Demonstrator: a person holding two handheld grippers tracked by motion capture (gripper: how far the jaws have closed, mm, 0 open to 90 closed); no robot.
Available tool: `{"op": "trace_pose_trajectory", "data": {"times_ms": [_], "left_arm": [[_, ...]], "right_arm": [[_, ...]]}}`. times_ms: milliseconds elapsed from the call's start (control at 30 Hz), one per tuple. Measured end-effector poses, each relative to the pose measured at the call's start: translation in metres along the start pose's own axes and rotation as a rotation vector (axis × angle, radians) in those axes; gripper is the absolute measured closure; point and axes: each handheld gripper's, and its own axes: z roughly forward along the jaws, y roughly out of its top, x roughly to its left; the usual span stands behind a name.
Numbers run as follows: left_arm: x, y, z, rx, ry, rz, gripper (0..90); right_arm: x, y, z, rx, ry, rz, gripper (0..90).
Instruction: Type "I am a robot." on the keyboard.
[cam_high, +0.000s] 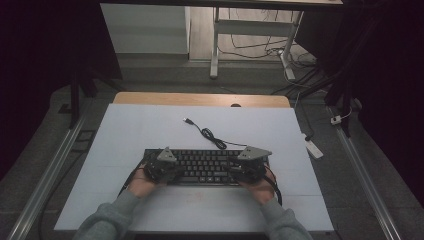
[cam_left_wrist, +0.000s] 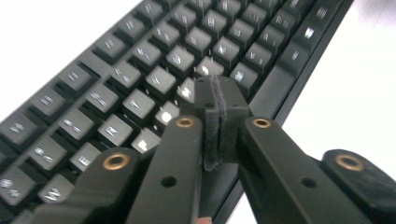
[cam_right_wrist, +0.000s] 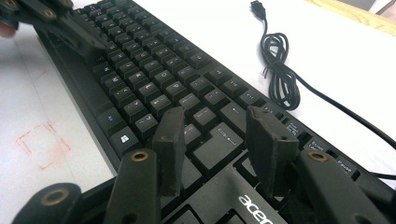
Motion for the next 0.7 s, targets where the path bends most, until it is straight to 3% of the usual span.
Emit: {"op": "trace_pose_trajectory", "data": {"times_ms": [167,300,533,700], "left_arm": [[0.005,0.002,-0.019,-0.089,0.010,-0.044,68.1],[0.012,0.002,-0.031,-0.132,0.033,-0.084,53.2],[0.025,-0.003,-0.040,-0.145,0.071,-0.156,37.1],[0.030,-0.004,-0.044,-0.137,0.079,-0.176,31.6]], "right_arm": [[0.000,0.000,0.000,-0.003,0.000,0.000,57.6],[0.000,0.000,0.000,0.002,0.001,-0.001,57.6],[-0.001,0.000,0.000,-0.002,0.000,0.001,57.6],[0.000,0.000,0.000,-0.002,0.000,-0.001,57.6]]}}
